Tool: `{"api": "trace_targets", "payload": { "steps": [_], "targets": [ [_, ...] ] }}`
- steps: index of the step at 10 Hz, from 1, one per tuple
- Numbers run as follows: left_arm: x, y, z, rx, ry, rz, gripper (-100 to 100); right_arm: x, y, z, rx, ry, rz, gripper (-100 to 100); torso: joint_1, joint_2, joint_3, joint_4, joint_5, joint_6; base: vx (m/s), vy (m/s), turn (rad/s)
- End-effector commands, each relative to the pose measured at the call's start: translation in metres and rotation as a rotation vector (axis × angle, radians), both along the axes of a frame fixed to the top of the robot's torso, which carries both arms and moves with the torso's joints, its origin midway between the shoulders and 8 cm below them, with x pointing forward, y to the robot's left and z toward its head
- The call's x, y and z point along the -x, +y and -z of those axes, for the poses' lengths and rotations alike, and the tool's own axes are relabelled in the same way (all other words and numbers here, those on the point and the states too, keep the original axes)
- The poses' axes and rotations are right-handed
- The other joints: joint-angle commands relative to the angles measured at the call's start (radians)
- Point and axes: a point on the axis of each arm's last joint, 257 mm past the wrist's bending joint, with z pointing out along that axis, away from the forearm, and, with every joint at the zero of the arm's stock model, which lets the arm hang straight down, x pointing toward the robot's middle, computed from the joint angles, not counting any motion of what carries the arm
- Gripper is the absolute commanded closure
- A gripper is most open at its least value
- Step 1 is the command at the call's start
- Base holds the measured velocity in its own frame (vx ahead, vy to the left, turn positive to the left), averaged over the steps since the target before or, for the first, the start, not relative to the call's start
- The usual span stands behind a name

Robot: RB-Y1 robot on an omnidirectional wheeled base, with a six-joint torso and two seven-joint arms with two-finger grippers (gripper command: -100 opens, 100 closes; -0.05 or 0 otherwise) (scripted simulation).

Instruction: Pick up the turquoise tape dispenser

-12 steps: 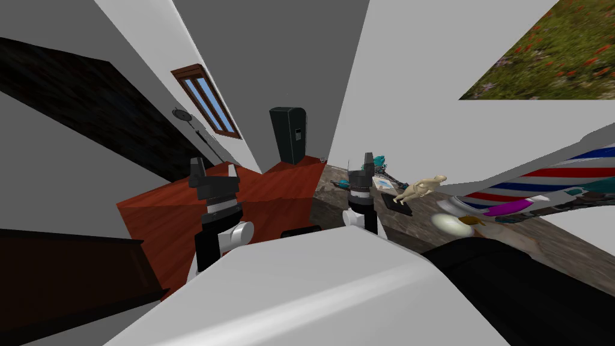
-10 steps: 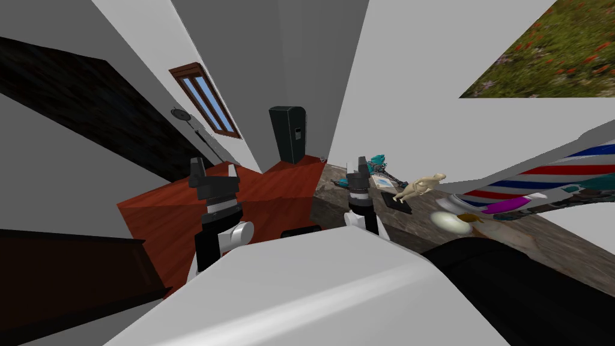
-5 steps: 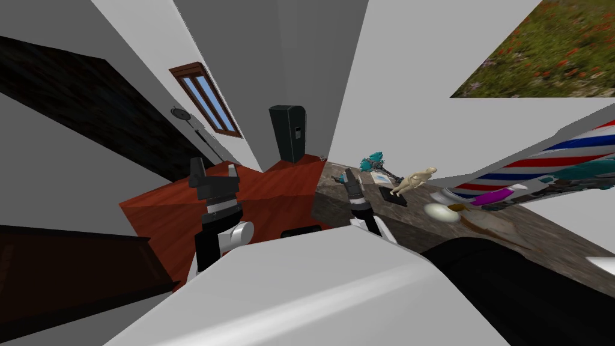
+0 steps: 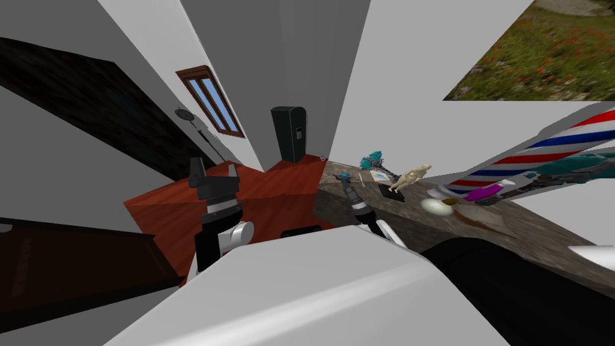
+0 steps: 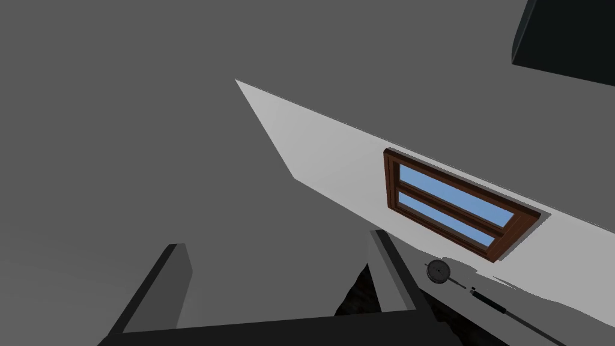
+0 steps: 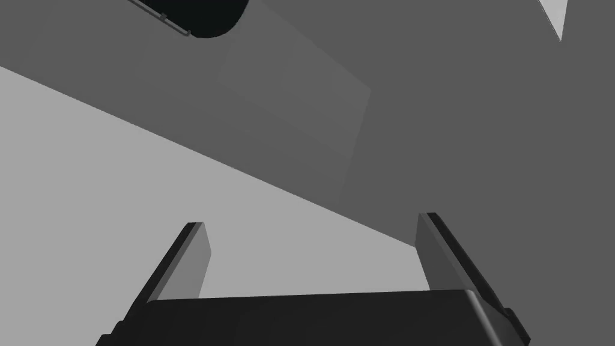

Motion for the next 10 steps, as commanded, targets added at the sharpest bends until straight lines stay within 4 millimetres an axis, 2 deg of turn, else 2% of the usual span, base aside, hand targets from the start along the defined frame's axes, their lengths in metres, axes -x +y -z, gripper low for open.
{"api": "trace_targets", "payload": {
  "steps": [1, 2, 3, 4, 5, 6, 7, 8, 9, 10],
  "targets": [
    [0.0, 0.0, 0.0, 0.0, 0.0, 0.0, 0, 0.0, -0.004, 0.009, 0.042, 0.031, -0.002, -100, 0.0, 0.0, 0.0, 0.0, 0.0, 0.0, -0.032, 0.05, 0.003],
    [0.0, 0.0, 0.0, 0.0, 0.0, 0.0, 0, 0.002, -0.012, 0.034, 0.111, 0.091, 0.004, -100, 0.0, -0.001, -0.001, 0.0, 0.0, 0.0, -0.027, 0.064, 0.014],
    [0.0, 0.0, 0.0, 0.0, 0.0, 0.0, 0, 0.002, -0.012, 0.034, 0.118, 0.093, -0.001, -100, 0.0, -0.001, -0.001, 0.0, 0.0, 0.0, -0.028, 0.049, 0.001],
    [0.0, 0.0, 0.0, 0.0, 0.0, 0.0, 0, 0.006, -0.022, 0.06, 0.192, 0.153, 0.0, -100, 0.0, -0.002, -0.001, 0.0, 0.0, 0.0, -0.039, 0.063, 0.025],
    [0.0, 0.0, 0.0, 0.0, 0.0, 0.0, 0, 0.006, -0.022, 0.06, 0.199, 0.154, -0.004, -100, 0.0, -0.001, -0.001, 0.0, 0.0, 0.0, -0.03, 0.051, 0.006],
    [0.0, 0.0, 0.0, 0.0, 0.0, 0.0, 0, 0.011, -0.031, 0.083, 0.272, 0.207, -0.005, -100, 0.0, -0.002, -0.001, 0.0, 0.0, 0.0, -0.028, 0.057, 0.034],
    [0.0, 0.0, 0.0, 0.0, 0.0, 0.0, 0, 0.012, -0.033, 0.086, 0.283, 0.215, -0.01, -100, 0.0, -0.002, -0.001, 0.0, 0.0, 0.0, -0.023, 0.046, 0.01],
    [0.0, 0.0, 0.0, 0.0, 0.0, 0.0, 0, 0.017, -0.042, 0.105, 0.361, 0.261, -0.018, -100, 0.0, -0.002, -0.001, 0.0, 0.0, 0.0, -0.023, 0.061, 0.048],
    [0.0, 0.0, 0.0, 0.0, 0.0, 0.0, 0, 0.019, -0.046, 0.111, 0.371, 0.275, -0.019, -100, 0.0, -0.002, -0.001, 0.0, 0.0, 0.0, -0.016, 0.056, 0.01],
    [0.0, 0.0, 0.0, 0.0, 0.0, 0.0, 0, 0.026, -0.057, 0.131, 0.451, 0.323, -0.028, -100, 0.0, -0.003, -0.001, 0.0, 0.0, 0.0, -0.017, 0.058, 0.041]
  ]
}}
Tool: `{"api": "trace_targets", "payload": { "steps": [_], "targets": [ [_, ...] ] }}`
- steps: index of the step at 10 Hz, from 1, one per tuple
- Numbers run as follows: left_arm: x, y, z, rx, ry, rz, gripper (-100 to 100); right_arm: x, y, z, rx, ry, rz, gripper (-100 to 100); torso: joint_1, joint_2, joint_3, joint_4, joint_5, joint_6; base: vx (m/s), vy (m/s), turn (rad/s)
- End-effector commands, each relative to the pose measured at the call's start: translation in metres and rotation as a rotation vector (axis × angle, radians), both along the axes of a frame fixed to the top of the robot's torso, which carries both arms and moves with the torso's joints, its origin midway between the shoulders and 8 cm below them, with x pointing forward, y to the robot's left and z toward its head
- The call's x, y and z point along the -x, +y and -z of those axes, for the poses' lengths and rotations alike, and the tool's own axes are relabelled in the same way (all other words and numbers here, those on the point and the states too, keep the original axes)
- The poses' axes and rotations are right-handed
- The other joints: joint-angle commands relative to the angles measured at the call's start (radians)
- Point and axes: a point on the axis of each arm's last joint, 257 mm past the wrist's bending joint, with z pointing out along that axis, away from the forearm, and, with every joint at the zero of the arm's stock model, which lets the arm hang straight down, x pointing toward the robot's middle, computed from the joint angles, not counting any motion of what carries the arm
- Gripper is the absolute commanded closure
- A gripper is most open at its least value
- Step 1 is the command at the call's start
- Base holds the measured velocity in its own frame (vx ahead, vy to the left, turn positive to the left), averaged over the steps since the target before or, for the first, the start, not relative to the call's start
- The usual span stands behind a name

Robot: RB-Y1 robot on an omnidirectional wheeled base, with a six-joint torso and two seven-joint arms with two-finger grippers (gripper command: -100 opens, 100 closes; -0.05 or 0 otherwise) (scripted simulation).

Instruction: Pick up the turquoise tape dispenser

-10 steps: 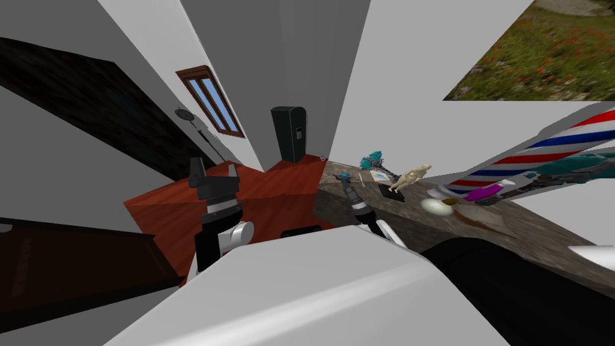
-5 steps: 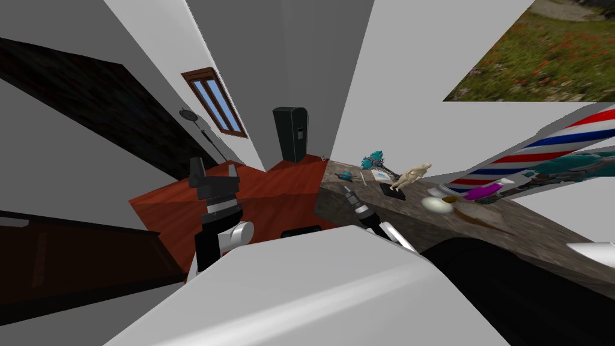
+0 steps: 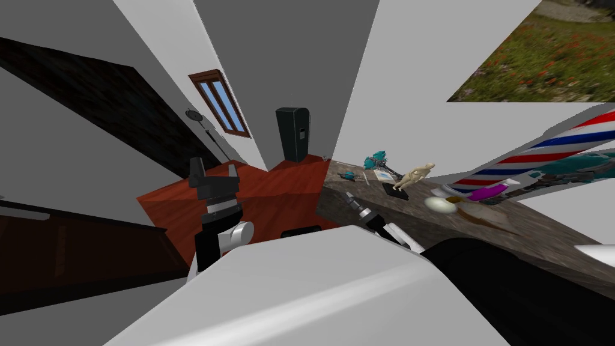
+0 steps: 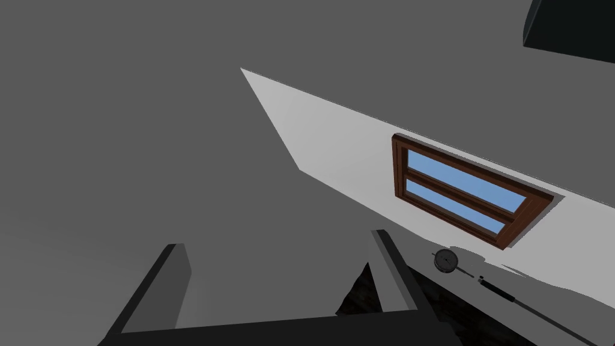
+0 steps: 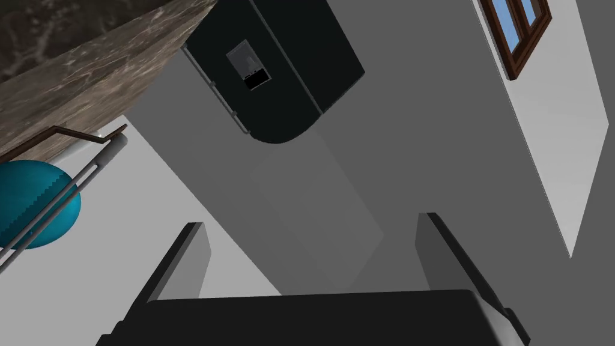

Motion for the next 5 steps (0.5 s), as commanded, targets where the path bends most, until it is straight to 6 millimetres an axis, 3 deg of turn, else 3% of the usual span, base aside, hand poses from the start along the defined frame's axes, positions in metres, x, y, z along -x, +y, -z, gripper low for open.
{"api": "trace_targets", "payload": {
  "steps": [1, 2, 3, 4, 5],
  "targets": [
    [0.0, 0.0, 0.0, 0.0, 0.0, 0.0, 0, 0.007, -0.009, 0.016, 0.053, 0.038, -0.008, -100, 0.0, 0.0, 0.0, 0.0, 0.0, 0.0, -0.01, 0.05, 0.022],
    [0.0, 0.0, 0.0, 0.0, 0.0, 0.0, 0, 0.015, -0.021, 0.035, 0.13, 0.084, -0.019, -100, 0.0, 0.0, 0.0, 0.0, 0.0, 0.0, 0.0, 0.064, 0.053],
    [0.0, 0.0, 0.0, 0.0, 0.0, 0.0, 0, 0.017, -0.025, 0.039, 0.146, 0.097, -0.025, -100, 0.0, -0.001, -0.001, 0.0, 0.0, 0.0, 0.003, 0.053, 0.024],
    [0.0, 0.0, 0.0, 0.0, 0.0, 0.0, 0, 0.028, -0.042, 0.061, 0.226, 0.153, -0.034, -100, 0.0, -0.001, -0.001, 0.0, 0.0, 0.0, 0.014, 0.057, 0.057],
    [0.0, 0.0, 0.0, 0.0, 0.0, 0.0, 0, 0.027, -0.044, 0.06, 0.241, 0.156, -0.045, -100, 0.0, -0.002, -0.001, 0.0, 0.0, 0.0, 0.005, 0.049, 0.028]
  ]
}}
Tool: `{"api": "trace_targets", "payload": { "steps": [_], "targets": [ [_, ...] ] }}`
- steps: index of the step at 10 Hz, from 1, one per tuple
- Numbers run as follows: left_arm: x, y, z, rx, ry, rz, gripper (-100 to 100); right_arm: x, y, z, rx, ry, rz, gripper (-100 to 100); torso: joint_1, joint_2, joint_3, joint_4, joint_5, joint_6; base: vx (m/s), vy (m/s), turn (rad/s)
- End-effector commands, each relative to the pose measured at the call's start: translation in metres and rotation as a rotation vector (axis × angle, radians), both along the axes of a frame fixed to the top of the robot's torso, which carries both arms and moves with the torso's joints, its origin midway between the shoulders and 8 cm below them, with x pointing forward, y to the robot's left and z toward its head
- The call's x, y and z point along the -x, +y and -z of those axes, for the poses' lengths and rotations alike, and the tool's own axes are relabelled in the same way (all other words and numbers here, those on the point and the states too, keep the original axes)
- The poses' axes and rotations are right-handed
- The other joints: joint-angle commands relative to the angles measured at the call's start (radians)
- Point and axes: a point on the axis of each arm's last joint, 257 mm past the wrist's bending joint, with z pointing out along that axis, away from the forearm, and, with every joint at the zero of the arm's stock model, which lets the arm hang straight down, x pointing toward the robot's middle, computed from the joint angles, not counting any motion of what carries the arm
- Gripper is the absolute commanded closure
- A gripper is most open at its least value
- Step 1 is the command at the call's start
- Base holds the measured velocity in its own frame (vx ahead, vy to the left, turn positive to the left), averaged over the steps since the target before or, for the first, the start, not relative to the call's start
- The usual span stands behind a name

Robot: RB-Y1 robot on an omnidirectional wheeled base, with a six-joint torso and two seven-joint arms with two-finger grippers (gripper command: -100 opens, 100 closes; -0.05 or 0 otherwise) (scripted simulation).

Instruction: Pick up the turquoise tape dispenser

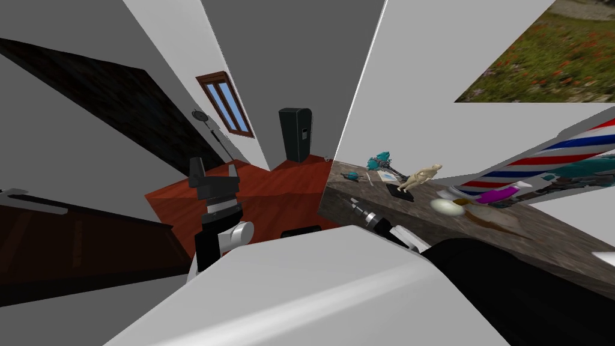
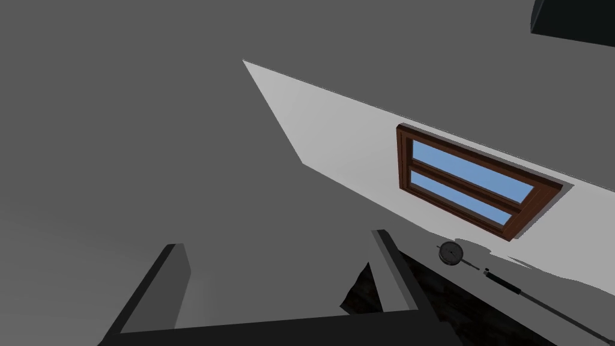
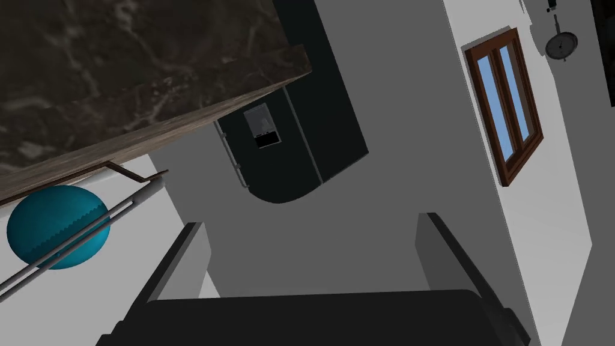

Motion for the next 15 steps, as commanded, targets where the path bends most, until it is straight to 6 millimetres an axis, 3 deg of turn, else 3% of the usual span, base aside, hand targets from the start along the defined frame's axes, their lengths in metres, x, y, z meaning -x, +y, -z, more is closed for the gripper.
{"api": "trace_targets", "payload": {
  "steps": [1, 2, 3, 4, 5, 6, 7, 10, 11, 12, 15],
  "targets": [
    [0.0, 0.0, 0.0, 0.0, 0.0, 0.0, 0, 0.012, -0.02, 0.021, 0.096, 0.06, -0.018, -100, 0.0, 0.0, 0.0, 0.0, 0.0, 0.0, 0.006, 0.054, 0.087],
    [0.0, 0.0, 0.0, 0.0, 0.0, 0.0, 0, 0.012, -0.024, 0.021, 0.115, 0.069, -0.03, -100, 0.0, 0.0, 0.0, 0.0, 0.0, 0.0, 0.014, 0.043, 0.029],
    [0.0, 0.0, 0.0, 0.0, 0.0, 0.0, 0, 0.024, -0.042, 0.039, 0.193, 0.12, -0.044, -100, 0.0, -0.001, 0.0, 0.0, 0.0, 0.0, 0.029, 0.054, 0.074],
    [0.0, 0.0, 0.0, 0.0, 0.0, 0.0, 0, 0.024, -0.046, 0.038, 0.211, 0.126, -0.057, -100, 0.0, -0.001, -0.001, 0.0, 0.0, 0.0, 0.026, 0.041, 0.036],
    [0.0, 0.0, 0.0, 0.0, 0.0, 0.0, 0, 0.037, -0.064, 0.053, 0.288, 0.173, -0.074, -100, -0.001, -0.001, -0.001, 0.0, 0.0, 0.0, 0.037, 0.049, 0.088],
    [0.0, 0.0, 0.0, 0.0, 0.0, 0.0, 0, 0.037, -0.069, 0.052, 0.308, 0.181, -0.085, -100, 0.0, -0.002, -0.001, 0.0, 0.0, 0.0, 0.037, 0.037, 0.038],
    [0.0, 0.0, 0.0, 0.0, 0.0, 0.0, 0, 0.049, -0.089, 0.065, 0.385, 0.227, -0.105, -100, -0.001, -0.002, -0.001, 0.0, 0.0, 0.0, 0.041, 0.036, 0.084],
    [0.0, 0.0, 0.0, 0.0, 0.0, 0.0, 0, 0.06, -0.121, 0.07, 0.499, 0.284, -0.145, -100, -0.001, -0.003, -0.001, -0.001, 0.0, 0.0, 0.043, 0.035, 0.059],
    [0.0, 0.0, 0.0, 0.0, 0.0, 0.0, 0, 0.06, -0.122, 0.071, 0.5, 0.285, -0.144, -100, -0.001, -0.003, -0.002, -0.001, 0.0, 0.0, 0.016, 0.013, -0.005],
    [0.0, 0.0, 0.0, 0.0, 0.0, 0.0, 0, 0.069, -0.144, 0.075, 0.583, 0.324, -0.174, -100, -0.002, -0.001, -0.001, 0.0, 0.0, 0.0, 0.028, 0.022, 0.097],
    [0.0, 0.0, 0.0, 0.0, 0.0, 0.0, 0, 0.079, -0.18, 0.075, 0.689, 0.379, -0.203, -100, -0.001, -0.002, -0.001, 0.0, 0.0, 0.0, 0.034, 0.034, 0.06]
  ]
}}
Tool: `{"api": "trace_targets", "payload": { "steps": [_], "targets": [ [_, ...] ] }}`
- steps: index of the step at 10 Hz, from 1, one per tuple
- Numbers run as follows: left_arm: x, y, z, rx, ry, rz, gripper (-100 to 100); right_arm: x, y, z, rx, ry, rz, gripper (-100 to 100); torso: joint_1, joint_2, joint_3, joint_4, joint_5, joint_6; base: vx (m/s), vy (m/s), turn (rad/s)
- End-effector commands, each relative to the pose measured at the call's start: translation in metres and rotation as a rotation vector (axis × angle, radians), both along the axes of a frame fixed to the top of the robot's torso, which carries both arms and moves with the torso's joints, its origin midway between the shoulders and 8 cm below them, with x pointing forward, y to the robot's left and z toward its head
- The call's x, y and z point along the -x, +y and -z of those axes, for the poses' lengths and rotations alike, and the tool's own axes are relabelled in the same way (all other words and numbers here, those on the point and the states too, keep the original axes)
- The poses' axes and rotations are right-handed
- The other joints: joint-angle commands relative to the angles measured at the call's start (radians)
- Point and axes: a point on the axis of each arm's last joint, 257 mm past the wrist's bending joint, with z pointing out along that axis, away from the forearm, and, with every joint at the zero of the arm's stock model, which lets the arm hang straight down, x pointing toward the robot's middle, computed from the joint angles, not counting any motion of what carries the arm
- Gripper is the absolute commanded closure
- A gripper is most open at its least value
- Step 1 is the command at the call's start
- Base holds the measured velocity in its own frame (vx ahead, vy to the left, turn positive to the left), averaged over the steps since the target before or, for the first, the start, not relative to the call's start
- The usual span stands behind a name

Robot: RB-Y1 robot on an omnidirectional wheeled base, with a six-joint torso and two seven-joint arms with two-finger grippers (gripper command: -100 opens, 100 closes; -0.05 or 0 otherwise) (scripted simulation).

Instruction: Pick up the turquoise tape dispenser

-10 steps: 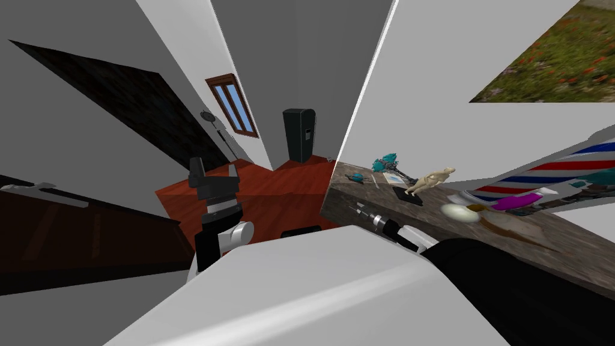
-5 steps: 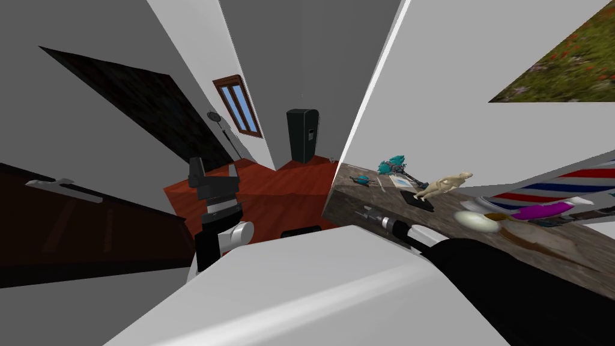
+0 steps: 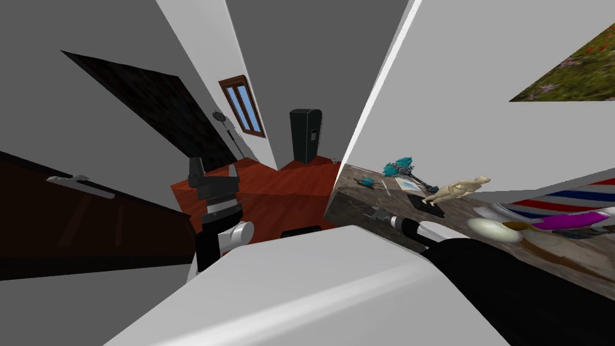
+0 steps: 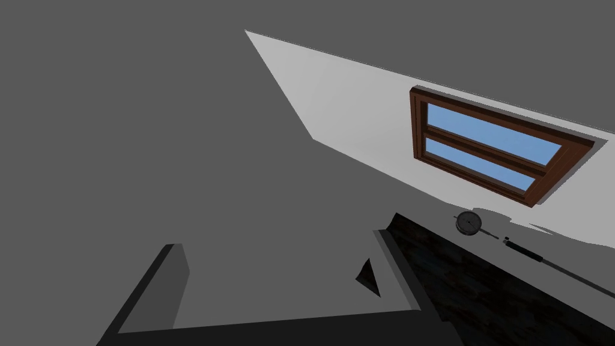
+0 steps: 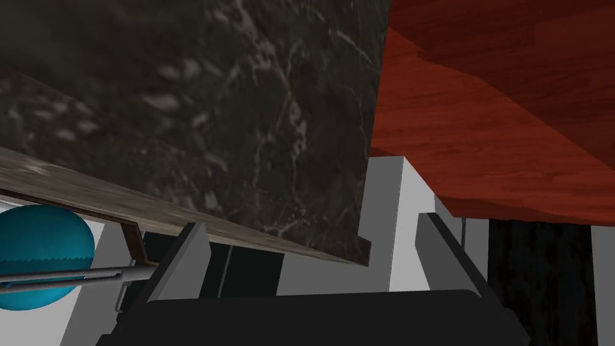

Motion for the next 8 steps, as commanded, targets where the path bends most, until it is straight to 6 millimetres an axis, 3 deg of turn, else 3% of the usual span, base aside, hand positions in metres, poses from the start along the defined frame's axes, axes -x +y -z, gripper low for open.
{"api": "trace_targets", "payload": {
  "steps": [1, 2, 5, 7, 8],
  "targets": [
    [0.0, 0.0, 0.0, 0.0, 0.0, 0.0, 0, 0.01, -0.03, -0.001, 0.097, 0.047, -0.03, -100, 0.0, 0.0, 0.0, 0.0, 0.0, 0.0, 0.057, 0.04, 0.08],
    [0.0, 0.0, 0.0, 0.0, 0.0, 0.0, 0, 0.011, -0.037, -0.004, 0.112, 0.055, -0.031, -100, 0.0, -0.001, -0.001, 0.0, 0.0, 0.0, 0.047, 0.029, 0.044],
    [0.0, 0.0, 0.0, 0.0, 0.0, 0.0, 0, 0.021, -0.087, -0.015, 0.269, 0.128, -0.088, -100, 0.0, -0.001, -0.001, 0.0, 0.0, 0.0, 0.056, 0.029, 0.076],
    [0.0, 0.0, 0.0, 0.0, 0.0, 0.0, 0, 0.021, -0.093, -0.019, 0.283, 0.134, -0.091, -100, 0.0, -0.001, -0.001, 0.0, 0.0, 0.0, 0.033, 0.017, 0.012],
    [0.0, 0.0, 0.0, 0.0, 0.0, 0.0, 0, 0.019, -0.11, -0.029, 0.353, 0.161, -0.135, -100, -0.001, 0.001, 0.0, 0.0, 0.0, 0.0, 0.034, 0.022, 0.093]
  ]
}}
